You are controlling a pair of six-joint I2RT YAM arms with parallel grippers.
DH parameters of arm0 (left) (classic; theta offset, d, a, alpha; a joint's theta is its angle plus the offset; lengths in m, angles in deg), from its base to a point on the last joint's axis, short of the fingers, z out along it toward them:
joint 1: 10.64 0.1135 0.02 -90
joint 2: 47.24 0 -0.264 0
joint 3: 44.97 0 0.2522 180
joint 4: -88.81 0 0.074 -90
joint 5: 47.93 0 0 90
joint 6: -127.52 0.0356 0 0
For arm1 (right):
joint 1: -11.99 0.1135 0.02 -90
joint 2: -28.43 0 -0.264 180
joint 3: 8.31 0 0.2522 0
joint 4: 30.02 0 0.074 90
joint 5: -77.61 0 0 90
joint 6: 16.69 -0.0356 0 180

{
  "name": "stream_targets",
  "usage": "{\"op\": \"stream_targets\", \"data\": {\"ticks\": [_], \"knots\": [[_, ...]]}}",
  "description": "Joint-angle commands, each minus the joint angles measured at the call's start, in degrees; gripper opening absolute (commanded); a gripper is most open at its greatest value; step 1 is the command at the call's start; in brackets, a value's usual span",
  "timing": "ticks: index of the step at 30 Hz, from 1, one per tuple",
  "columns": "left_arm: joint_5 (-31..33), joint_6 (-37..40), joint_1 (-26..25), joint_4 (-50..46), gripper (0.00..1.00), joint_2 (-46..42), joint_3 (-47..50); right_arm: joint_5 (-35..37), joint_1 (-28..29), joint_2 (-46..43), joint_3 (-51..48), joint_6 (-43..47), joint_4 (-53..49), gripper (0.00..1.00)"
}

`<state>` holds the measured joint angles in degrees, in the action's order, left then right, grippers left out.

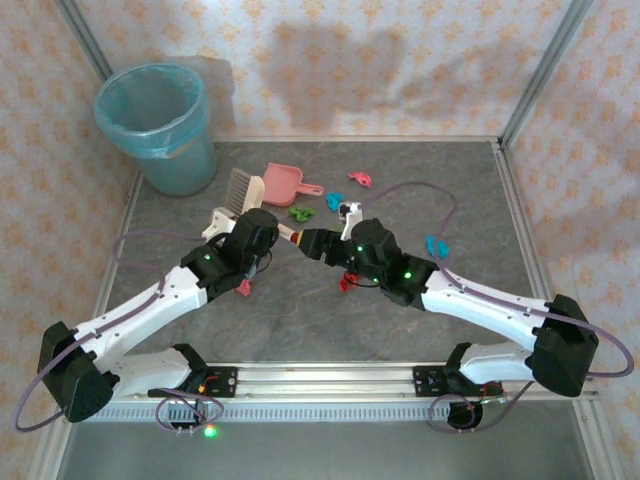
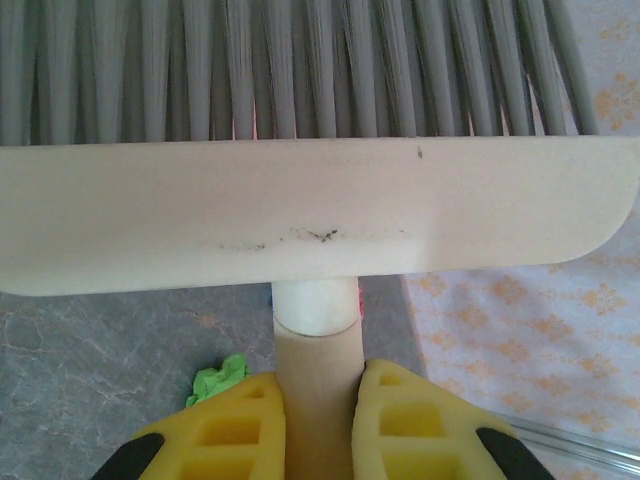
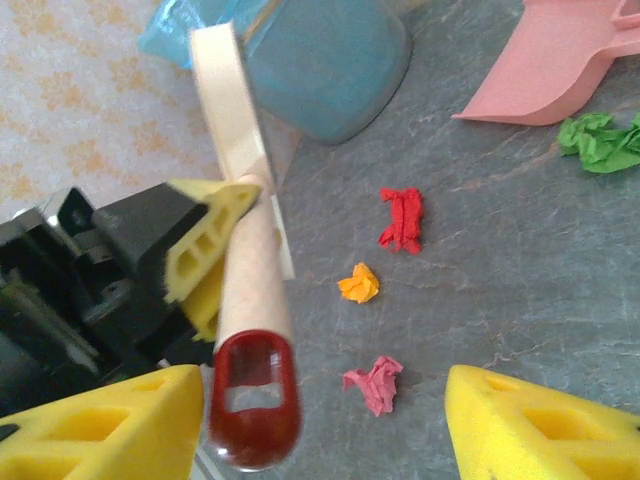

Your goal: Sweep away the paper scraps from the table

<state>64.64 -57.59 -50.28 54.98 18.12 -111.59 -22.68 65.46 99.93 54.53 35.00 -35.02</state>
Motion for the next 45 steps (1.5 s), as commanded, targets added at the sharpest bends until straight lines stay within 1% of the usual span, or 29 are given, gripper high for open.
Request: {"op": "stream_targets", "data": {"ticks": [1,4,8,12,17,21,26,29,36,39,42,45], "knots": [[0.36,-1.37,0.09,0.91,0.00,0.59,-1.24,0.99,0.67,1.44,2.33,-1.26,-1.51,0.62],[1.02,-1.11,0.17,0.35,0.00,0.82,-1.86,-1.69,1.13,2.39,1.99,-2.32,0.79,0.61],[0.46,-1.13,0.18,0.38,0.00,-0.18,-1.15,-1.02,2.25,2.40,1.76,-2.03,1.53,0.60],[-0.45,0.08,0.18,-0.64,0.00,-0.41,-1.96,-1.19,2.25,4.66,3.70,-1.77,0.01,0.59],[-1.85,0.30,0.18,-0.06,0.00,-0.50,-1.59,-2.05,2.25,6.85,5.29,-2.49,0.77,0.57],[-2.44,0.41,0.18,-0.67,0.00,-0.72,-1.52,-3.29,2.18,8.37,6.25,-2.80,1.71,0.51],[-2.94,0.90,0.17,-0.58,0.00,-1.09,-1.03,-2.05,2.20,8.21,5.94,-2.98,1.84,0.46],[-3.18,0.98,0.16,-0.76,0.00,-1.11,-0.97,-1.11,2.20,7.54,5.54,-2.68,1.88,0.41],[-4.68,1.25,0.13,-0.18,0.00,-1.16,-0.42,0.05,2.24,7.34,6.02,-0.91,1.87,0.36],[-5.07,1.37,0.09,-0.12,0.00,-1.00,-0.29,0.60,2.24,7.45,6.20,-0.37,1.79,0.32],[-5.15,1.44,0.09,-0.06,0.00,-0.80,-0.22,0.56,2.25,7.85,6.21,-0.12,1.87,0.24],[-5.26,1.43,0.09,0.20,0.00,-0.61,-0.01,0.68,2.23,7.96,6.07,-0.10,2.06,0.21]]}}
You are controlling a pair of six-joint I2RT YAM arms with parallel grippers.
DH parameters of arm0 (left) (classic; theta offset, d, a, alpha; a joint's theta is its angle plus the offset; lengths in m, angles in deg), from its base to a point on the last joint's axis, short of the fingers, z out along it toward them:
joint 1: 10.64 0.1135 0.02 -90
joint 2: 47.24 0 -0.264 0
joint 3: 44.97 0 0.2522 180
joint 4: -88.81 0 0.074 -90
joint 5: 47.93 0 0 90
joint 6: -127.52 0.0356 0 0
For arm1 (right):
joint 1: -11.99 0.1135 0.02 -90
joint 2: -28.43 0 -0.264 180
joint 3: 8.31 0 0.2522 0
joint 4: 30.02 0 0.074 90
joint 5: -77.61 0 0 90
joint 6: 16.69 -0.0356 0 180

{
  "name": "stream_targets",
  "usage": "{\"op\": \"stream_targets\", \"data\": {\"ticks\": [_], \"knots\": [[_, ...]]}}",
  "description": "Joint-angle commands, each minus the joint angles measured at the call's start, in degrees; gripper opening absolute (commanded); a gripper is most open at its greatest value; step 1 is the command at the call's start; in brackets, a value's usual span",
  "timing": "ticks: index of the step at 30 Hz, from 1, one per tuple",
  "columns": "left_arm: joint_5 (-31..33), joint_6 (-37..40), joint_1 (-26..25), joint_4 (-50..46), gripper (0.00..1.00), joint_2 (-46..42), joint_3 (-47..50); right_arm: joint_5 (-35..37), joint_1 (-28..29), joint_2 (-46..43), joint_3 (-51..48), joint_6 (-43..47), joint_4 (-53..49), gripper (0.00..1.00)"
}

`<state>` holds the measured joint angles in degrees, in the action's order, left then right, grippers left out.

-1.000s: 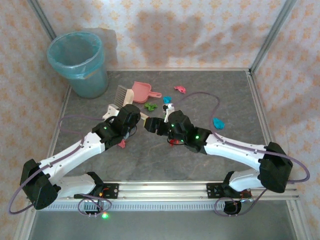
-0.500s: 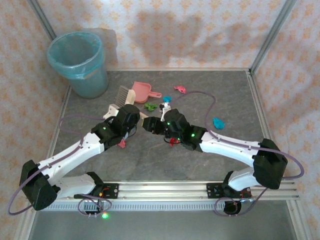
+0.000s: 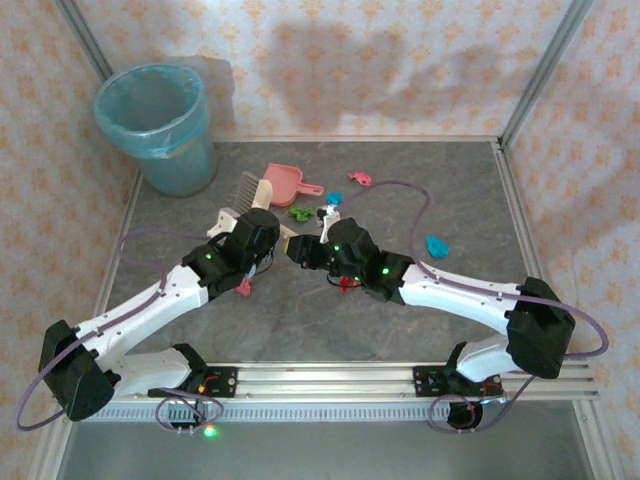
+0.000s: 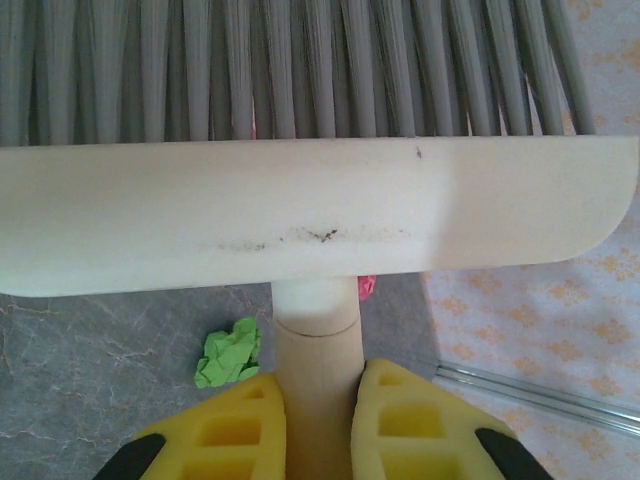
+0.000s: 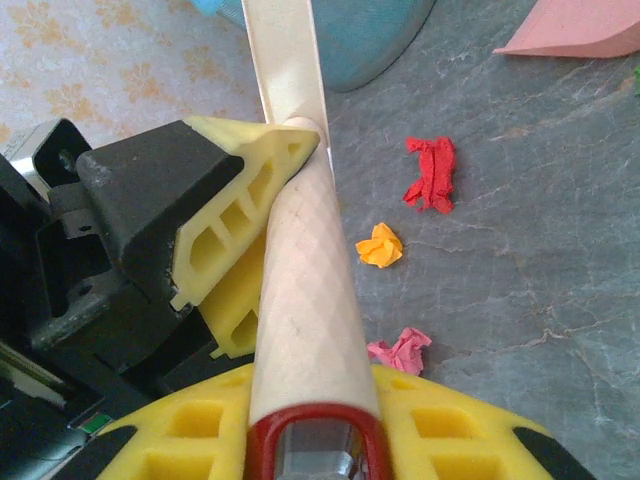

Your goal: Sweep away the paper scraps from the table

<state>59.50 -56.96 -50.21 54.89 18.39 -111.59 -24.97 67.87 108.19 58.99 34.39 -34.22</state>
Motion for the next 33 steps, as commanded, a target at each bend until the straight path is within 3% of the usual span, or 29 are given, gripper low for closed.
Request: {"op": "stream_targets", "data": {"ticks": [1,11,19,22,26,28,33], "knots": [[-0.20,0.79,0.03,0.36,0.00,-0.85,-0.05,3.08,-0.19,-0.31,1.57,0.51,1.34,0.21],[-0.56,1.75,0.03,0.93,0.00,-0.15,0.07,7.99,-0.15,-3.42,-0.62,1.80,1.16,0.00],[-1.02,4.21,0.05,2.93,0.00,0.56,-0.22,7.86,-0.17,-4.73,-1.42,2.53,0.92,0.00],[0.04,5.05,0.05,1.89,0.00,0.76,-0.84,7.71,-0.15,-5.72,-1.90,1.81,-0.08,0.31],[1.62,7.76,0.11,-5.95,0.00,1.78,-5.25,8.36,-0.18,-9.24,-2.83,4.81,-4.82,0.58],[2.07,9.69,0.20,-9.64,0.00,2.64,-7.77,9.85,-0.20,-11.54,-3.00,7.85,-8.64,0.64],[0.03,16.20,1.06,-16.49,0.00,6.53,-14.75,8.31,-0.07,-17.75,-5.20,19.44,-11.79,0.67]]}}
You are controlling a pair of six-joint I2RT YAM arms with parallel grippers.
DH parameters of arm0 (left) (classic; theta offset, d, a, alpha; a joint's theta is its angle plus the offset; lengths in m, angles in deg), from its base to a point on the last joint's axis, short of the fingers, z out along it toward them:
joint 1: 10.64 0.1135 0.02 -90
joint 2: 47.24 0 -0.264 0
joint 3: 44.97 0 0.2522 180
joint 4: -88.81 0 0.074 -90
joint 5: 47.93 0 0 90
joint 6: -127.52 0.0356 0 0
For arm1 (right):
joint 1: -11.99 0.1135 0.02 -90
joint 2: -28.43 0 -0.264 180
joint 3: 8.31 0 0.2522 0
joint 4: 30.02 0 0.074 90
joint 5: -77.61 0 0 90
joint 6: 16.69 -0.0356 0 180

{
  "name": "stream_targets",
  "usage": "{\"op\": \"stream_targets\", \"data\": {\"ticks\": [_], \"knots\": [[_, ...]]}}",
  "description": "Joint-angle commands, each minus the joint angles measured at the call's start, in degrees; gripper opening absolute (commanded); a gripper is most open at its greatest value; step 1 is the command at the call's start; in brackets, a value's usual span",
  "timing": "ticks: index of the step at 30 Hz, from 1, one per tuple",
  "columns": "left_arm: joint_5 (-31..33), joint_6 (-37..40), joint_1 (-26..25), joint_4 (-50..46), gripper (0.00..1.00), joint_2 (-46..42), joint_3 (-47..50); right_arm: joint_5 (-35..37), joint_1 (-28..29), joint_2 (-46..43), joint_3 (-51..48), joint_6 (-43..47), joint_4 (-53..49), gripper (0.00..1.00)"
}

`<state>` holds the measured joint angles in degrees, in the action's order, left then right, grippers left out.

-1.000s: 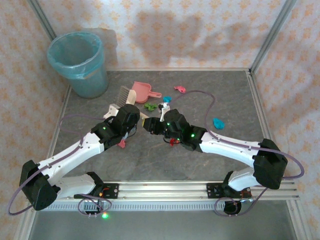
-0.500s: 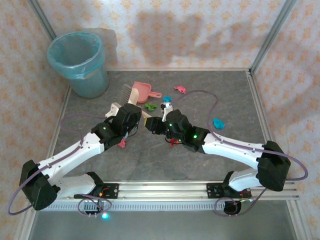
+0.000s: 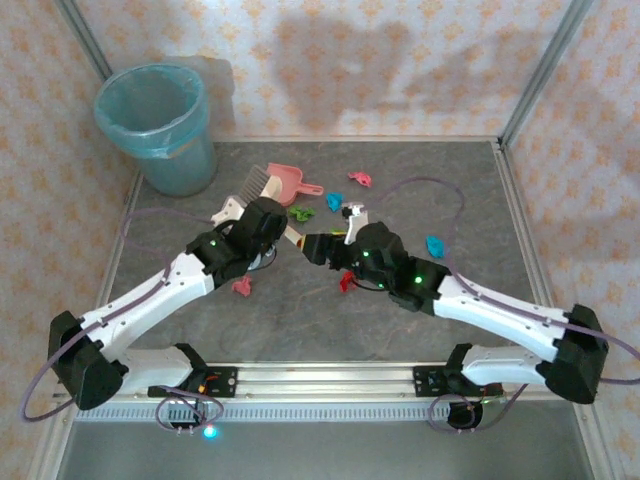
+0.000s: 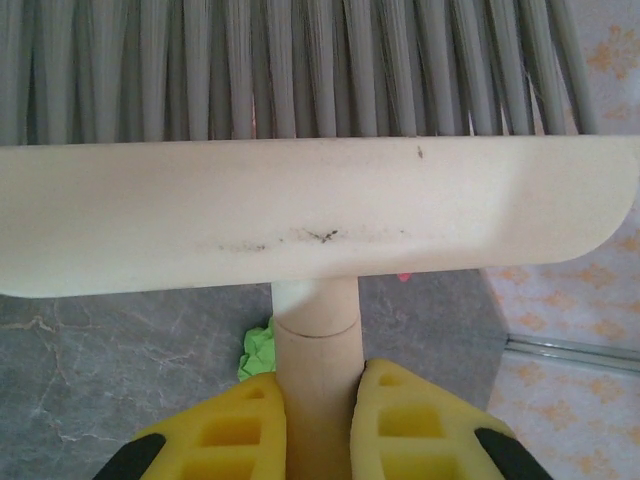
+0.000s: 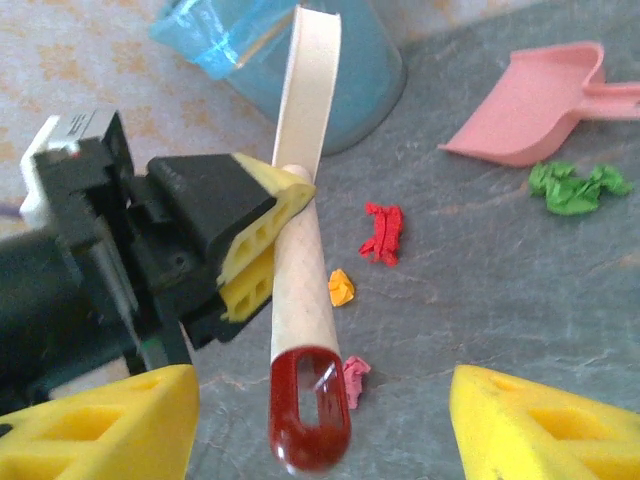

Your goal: Sweep away the paper scraps from the table

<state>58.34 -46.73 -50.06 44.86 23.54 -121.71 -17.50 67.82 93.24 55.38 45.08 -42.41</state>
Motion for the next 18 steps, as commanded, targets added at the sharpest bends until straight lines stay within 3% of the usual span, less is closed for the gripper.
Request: {"op": "stream_targets", "data": {"ticks": [1,9,18], "knots": [[0.22,7.91,1.15,-7.96,0.00,2.75,-6.23,0.78,0.18,-3.52,-2.15,12.06,-4.06,0.67],[-6.00,14.21,3.06,-21.49,0.00,12.65,-17.75,12.70,9.03,-3.52,-7.61,38.17,2.28,0.67],[-8.12,13.95,3.25,-25.76,0.00,16.19,-20.36,20.47,11.82,6.71,-2.12,43.63,4.79,0.67]]}}
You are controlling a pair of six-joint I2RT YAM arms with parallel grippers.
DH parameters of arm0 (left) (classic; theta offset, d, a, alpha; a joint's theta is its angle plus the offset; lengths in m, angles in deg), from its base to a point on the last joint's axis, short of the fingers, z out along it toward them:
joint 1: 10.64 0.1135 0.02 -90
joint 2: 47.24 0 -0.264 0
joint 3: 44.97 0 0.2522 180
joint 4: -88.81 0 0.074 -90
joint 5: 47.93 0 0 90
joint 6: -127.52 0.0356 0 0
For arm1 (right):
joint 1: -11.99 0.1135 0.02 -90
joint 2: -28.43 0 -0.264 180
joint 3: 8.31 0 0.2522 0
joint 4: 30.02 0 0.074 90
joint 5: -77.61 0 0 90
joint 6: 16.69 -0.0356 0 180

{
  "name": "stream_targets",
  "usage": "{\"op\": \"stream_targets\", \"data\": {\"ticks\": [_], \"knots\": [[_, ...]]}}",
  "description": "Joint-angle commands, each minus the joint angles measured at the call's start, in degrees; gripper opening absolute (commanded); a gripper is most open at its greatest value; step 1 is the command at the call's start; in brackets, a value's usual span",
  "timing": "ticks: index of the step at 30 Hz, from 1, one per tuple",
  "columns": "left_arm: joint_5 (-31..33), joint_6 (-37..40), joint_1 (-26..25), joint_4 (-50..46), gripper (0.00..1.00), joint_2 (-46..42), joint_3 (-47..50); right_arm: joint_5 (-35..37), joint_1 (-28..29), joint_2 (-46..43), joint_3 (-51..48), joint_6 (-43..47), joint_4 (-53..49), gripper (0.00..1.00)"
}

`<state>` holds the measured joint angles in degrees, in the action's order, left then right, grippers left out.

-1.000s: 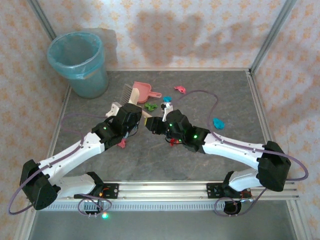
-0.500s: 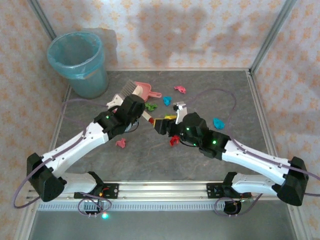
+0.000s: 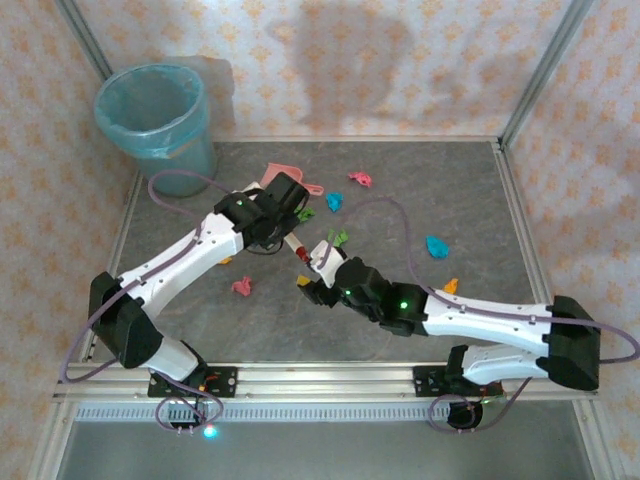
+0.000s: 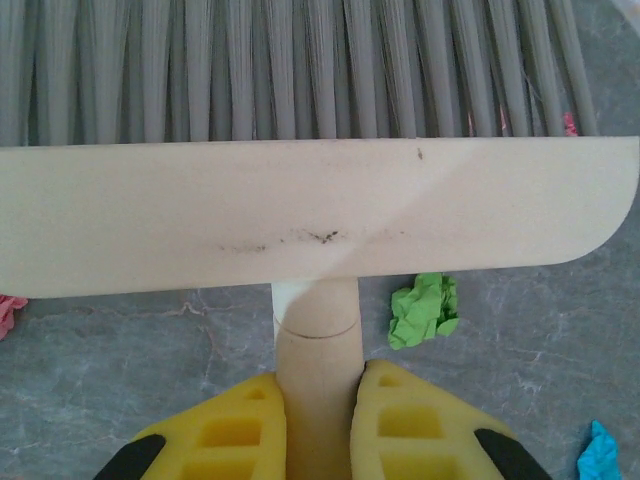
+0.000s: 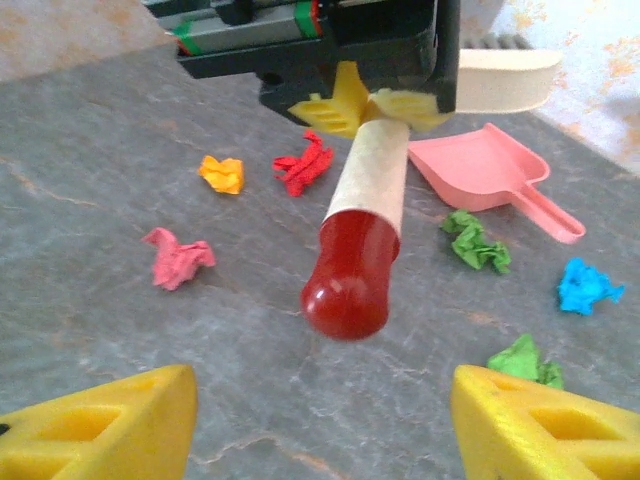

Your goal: Sweep away the paper scraps from the table

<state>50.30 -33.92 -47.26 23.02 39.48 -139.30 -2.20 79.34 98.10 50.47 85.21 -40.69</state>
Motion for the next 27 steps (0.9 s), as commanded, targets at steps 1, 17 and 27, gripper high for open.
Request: {"op": "stream_targets", "data": {"ticks": [1,17,27], "knots": [[-0.59,0.96,0.50,-4.02,0.00,0.46,-2.83,5.42,0.19,2.89,3.25,3.86,3.27,0.66],[-6.16,-1.86,0.49,-2.64,0.00,1.53,-1.83,8.87,-0.36,8.46,2.89,5.45,13.22,0.53],[-7.40,-1.60,0.59,-2.30,0.00,2.23,-2.31,7.50,-2.22,9.63,2.78,3.97,13.34,0.42]]}}
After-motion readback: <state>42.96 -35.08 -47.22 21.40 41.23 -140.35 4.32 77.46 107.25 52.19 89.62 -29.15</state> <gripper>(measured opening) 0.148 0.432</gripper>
